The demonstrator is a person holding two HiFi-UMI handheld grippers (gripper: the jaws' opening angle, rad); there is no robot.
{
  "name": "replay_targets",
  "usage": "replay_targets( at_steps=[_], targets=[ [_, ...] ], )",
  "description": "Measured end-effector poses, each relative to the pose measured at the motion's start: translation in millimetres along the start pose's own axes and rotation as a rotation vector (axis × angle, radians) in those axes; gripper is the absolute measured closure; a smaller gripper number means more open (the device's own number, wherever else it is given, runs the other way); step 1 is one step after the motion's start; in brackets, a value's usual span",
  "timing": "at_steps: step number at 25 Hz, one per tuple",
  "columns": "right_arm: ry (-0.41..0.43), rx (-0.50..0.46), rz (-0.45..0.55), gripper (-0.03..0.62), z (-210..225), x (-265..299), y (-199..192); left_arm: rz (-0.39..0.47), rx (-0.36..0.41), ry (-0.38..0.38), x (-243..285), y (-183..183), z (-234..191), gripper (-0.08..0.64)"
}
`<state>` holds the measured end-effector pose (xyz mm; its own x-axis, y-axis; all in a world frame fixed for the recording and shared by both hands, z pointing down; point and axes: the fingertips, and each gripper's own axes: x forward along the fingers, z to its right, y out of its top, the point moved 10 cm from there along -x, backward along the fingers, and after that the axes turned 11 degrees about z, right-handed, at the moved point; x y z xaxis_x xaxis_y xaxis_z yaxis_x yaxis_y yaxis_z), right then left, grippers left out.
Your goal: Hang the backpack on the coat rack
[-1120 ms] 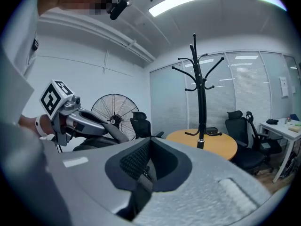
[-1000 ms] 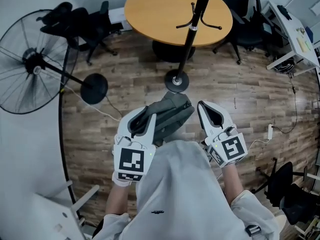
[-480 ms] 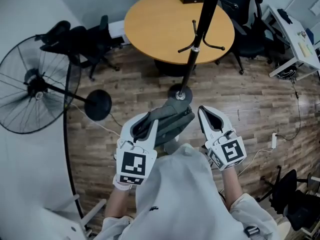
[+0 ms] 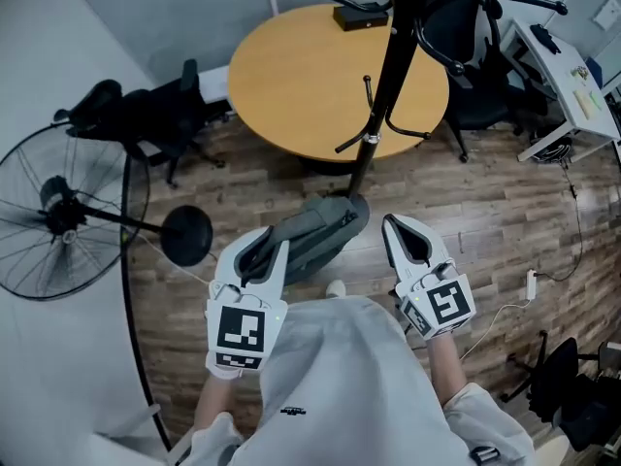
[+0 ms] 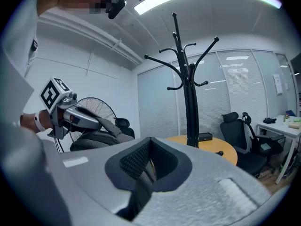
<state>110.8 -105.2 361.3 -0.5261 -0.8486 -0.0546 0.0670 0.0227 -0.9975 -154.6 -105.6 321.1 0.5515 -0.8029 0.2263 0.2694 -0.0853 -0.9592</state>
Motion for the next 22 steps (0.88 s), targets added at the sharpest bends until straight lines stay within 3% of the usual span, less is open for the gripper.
replay_targets(
  at_steps=[10, 22],
  targets=[
    [-0.03, 0.02, -0.009, 0.592, 6.7, 29.4, 0.9, 0.01, 0.036, 0.031, 17.0, 15.4, -50.1, 0.469],
    [-0.054, -0.026, 0.043, 0.592, -18.1, 60.2, 29.8, 0.028, 0.081, -0.029, 15.2, 40.5, -89.5, 0.469]
  ],
)
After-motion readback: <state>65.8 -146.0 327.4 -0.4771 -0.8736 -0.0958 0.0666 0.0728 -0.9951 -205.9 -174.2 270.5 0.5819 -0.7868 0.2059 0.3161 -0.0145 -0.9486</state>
